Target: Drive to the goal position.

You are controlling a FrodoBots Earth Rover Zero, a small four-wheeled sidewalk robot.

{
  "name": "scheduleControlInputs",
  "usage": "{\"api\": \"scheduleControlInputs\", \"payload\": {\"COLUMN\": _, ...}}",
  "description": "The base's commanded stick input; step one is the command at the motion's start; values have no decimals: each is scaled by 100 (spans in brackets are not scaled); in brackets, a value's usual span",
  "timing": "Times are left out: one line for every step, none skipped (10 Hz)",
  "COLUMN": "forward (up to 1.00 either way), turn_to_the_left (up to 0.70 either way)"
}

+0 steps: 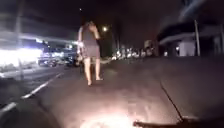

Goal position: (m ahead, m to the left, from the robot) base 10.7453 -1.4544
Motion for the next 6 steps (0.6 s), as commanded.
{"api": "scheduleControlInputs", "payload": {"forward": 100, "turn_to_the_left": 0}}
{"api": "scheduleControlInputs", "payload": {"forward": 100, "turn_to_the_left": 0}}
{"api": "scheduleControlInputs", "payload": {"forward": 100, "turn_to_the_left": 0}}
{"api": "scheduleControlInputs", "payload": {"forward": 100, "turn_to_the_left": 0}}
{"api": "scheduleControlInputs", "payload": {"forward": 100, "turn_to_the_left": 0}}
{"api": "scheduleControlInputs", "payload": {"forward": 100, "turn_to_the_left": 0}}
